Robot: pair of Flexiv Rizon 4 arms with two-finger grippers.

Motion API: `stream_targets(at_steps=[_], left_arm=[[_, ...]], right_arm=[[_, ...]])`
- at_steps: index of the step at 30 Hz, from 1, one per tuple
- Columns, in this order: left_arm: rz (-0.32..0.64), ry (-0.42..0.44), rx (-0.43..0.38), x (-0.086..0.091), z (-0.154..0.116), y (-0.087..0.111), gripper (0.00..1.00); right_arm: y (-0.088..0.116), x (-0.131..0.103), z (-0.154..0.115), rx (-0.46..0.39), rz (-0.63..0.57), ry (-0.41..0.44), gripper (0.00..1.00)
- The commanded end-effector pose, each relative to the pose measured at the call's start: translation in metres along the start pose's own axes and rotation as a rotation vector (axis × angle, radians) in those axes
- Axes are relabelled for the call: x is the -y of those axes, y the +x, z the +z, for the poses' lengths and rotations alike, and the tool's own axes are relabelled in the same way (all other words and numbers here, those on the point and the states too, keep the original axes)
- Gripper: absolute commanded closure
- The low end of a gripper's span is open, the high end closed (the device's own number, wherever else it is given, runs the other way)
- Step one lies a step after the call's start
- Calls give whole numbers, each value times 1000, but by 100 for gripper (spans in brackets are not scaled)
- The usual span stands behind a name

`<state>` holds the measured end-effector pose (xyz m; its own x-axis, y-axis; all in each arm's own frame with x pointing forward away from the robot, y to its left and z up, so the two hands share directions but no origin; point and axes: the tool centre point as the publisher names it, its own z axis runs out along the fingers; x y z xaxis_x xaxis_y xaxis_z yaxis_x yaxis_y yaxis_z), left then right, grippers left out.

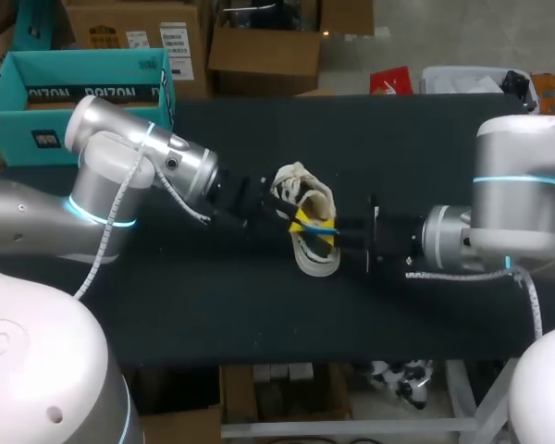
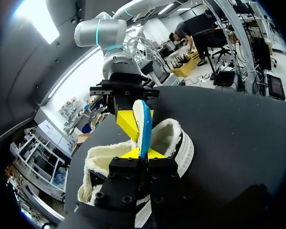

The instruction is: Open the shoe tongue, take the insole out of the shoe, put the insole back into the shoe, and pack the shoe into the shoebox

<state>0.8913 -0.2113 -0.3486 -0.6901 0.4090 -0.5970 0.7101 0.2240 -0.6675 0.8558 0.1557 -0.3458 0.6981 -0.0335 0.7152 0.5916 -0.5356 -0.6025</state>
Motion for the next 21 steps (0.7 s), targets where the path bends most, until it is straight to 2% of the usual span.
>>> stream_targets(at_steps=[1,2,3,4,5,7,10,12,13,14,15,18,20,21], left_arm=[[-13,11,3,-15,2,-3,100],[-16,13,3,-15,1,-3,100],[-17,13,3,-15,0,-2,92],[-17,13,3,-14,-1,-1,80],[-17,14,3,-13,-2,0,73],[-7,19,1,-9,-3,2,67],[12,28,1,-2,-4,3,66],[25,33,0,3,-2,4,70],[30,35,-1,5,-1,3,75],[36,35,-3,6,0,3,85],[39,35,-3,7,1,3,100],[42,35,-7,7,3,1,100],[40,33,-8,5,4,1,100],[38,32,-8,4,4,1,100]], right_arm=[[3,-10,17,30,8,6,100],[4,-12,18,32,12,7,100],[4,-12,19,35,14,4,100],[4,-13,19,35,15,3,100],[4,-13,19,36,16,2,100],[3,-13,18,35,18,1,100],[3,-13,16,32,20,-3,100],[2,-12,16,29,21,-5,100],[2,-12,16,29,21,-5,100],[2,-12,16,29,21,-6,100],[1,-11,16,28,22,-6,100],[-1,-8,13,24,23,-8,100],[-3,-4,9,20,21,-17,70],[-4,-1,7,16,18,-21,65]])
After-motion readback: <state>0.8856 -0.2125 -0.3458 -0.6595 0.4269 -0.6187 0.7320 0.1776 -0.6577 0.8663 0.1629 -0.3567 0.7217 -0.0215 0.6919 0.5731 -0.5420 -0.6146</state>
